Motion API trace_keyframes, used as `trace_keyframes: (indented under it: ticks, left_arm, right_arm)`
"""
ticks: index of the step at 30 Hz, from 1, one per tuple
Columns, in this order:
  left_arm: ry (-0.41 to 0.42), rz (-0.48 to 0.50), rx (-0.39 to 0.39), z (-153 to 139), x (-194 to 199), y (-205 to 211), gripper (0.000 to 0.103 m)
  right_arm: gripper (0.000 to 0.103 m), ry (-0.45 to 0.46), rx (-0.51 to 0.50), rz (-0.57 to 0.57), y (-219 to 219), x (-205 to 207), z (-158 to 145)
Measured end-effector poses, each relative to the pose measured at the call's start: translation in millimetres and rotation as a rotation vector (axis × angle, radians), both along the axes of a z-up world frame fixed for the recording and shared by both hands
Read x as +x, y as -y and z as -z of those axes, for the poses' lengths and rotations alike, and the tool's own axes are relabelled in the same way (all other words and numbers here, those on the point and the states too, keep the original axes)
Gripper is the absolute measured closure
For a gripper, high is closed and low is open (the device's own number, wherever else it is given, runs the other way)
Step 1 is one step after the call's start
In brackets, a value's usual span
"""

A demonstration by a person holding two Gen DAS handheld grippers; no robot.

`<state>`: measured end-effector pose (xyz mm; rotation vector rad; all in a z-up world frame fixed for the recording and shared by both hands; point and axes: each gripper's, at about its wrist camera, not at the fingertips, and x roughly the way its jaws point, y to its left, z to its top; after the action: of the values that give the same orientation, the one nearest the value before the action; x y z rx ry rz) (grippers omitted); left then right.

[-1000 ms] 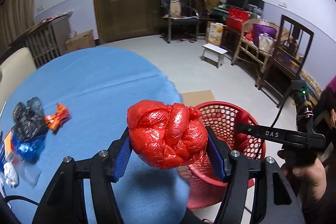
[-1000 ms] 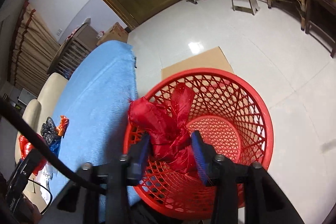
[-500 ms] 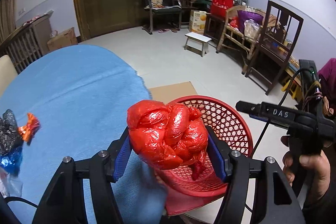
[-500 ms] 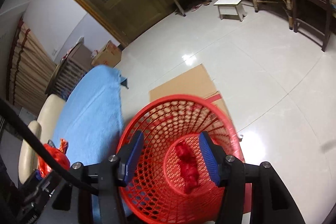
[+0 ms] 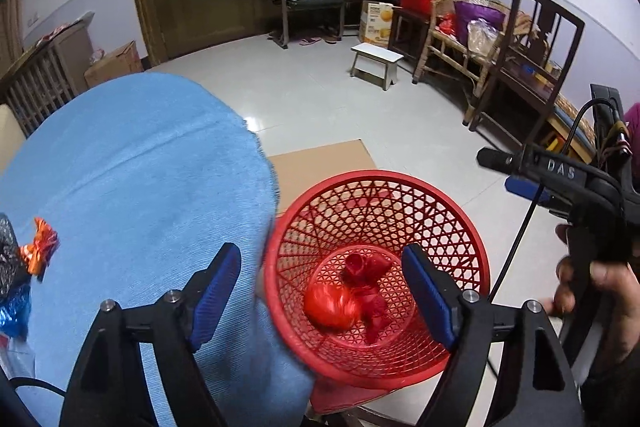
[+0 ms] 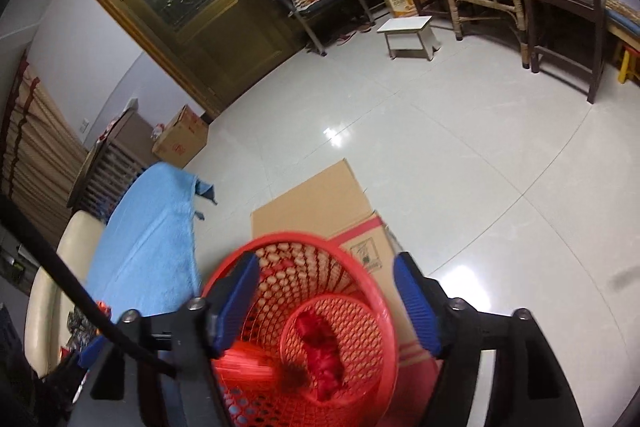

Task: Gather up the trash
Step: 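Return both open tools to the table toward the remaining trash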

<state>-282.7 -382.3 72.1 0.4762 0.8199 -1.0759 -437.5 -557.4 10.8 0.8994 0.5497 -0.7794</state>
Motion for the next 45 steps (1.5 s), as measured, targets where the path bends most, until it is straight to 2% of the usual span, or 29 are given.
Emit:
trace_keyframes:
  ticks: [7, 16, 19, 25, 34, 37, 41, 45]
  left_arm:
    - [0.004, -0.115, -0.043, -11.2, 31.8, -53.1, 0.02]
    - [-0.034, -0.398, -0.063, -3.1, 83.8, -175.0, 0.019]
    - [-0.052, -0.497, -0.073, 1.5, 96.8, -215.5, 0.019]
    - [-0.093, -0.614, -0.094, 10.0, 110.3, -269.8, 0.019]
    - [-0.103, -0.674, -0.15, 6.8, 116.7, -303.0, 0.019]
    - [-0.097, -0.685, -0.161, 5.0, 119.3, -309.0, 0.019]
    - [-0.088, -0.723, -0.18, 5.3, 123.7, -325.1, 0.019]
    - [-0.093, -0.776, -0.2, 6.7, 128.5, -343.2, 0.019]
  right_arm:
    - [0.021, 0.024, -0.085, 0.042, 33.3, 7.6, -2.9]
    - [0.021, -0.061, -0.063, 0.013, 81.6, 50.7, 32.4]
    - [0.021, -0.098, -0.054, -0.012, 80.1, 64.0, 46.3]
    - [0.021, -0.12, -0.044, -0.027, 63.4, 76.1, 57.8]
    - [0.021, -0.141, -0.033, -0.058, 30.2, 85.7, 61.8]
    - [0.021, -0.175, -0.039, -0.051, 27.2, 82.9, 63.0]
    - [0.021, -0.198, -0.076, -0.001, 31.2, 70.7, 44.7]
    - [0.019, -0.164, -0.162, 0.007, 22.3, 64.5, 0.7]
